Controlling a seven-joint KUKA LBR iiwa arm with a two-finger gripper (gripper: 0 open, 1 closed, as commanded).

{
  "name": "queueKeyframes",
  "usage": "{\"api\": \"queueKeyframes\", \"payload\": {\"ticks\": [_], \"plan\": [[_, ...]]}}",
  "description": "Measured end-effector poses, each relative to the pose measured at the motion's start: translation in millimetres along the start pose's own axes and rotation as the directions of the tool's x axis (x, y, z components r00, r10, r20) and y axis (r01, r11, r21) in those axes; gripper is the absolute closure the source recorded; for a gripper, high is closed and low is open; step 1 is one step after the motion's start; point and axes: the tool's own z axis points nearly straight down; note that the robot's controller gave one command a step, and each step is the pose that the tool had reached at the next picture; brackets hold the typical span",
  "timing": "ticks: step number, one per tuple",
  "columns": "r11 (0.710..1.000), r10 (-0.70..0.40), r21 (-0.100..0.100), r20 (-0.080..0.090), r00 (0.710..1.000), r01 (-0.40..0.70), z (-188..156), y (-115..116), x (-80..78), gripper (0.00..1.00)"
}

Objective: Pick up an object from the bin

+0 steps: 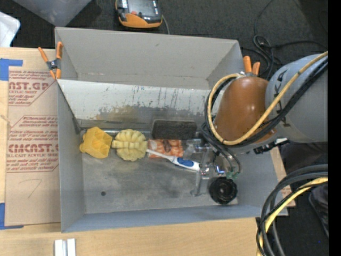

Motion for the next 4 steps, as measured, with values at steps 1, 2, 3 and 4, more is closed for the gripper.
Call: {"api": "queueKeyframes", "payload": {"ticks": [1,2,3,4], "plan": [[1.000,0.000,0.000,0.000,1.000,0.000,0,0,0.0,0.00],[0.976,-0.218,-0.001,0.002,0.976,0.218,-19,34,9.0,0.00],[1.000,0.026,0.000,-0.001,1.000,-0.026,22,10,-4.2,1.00],[1.000,0.026,0.000,-0.001,1.000,-0.026,22,10,-4.2,1.00]]}}
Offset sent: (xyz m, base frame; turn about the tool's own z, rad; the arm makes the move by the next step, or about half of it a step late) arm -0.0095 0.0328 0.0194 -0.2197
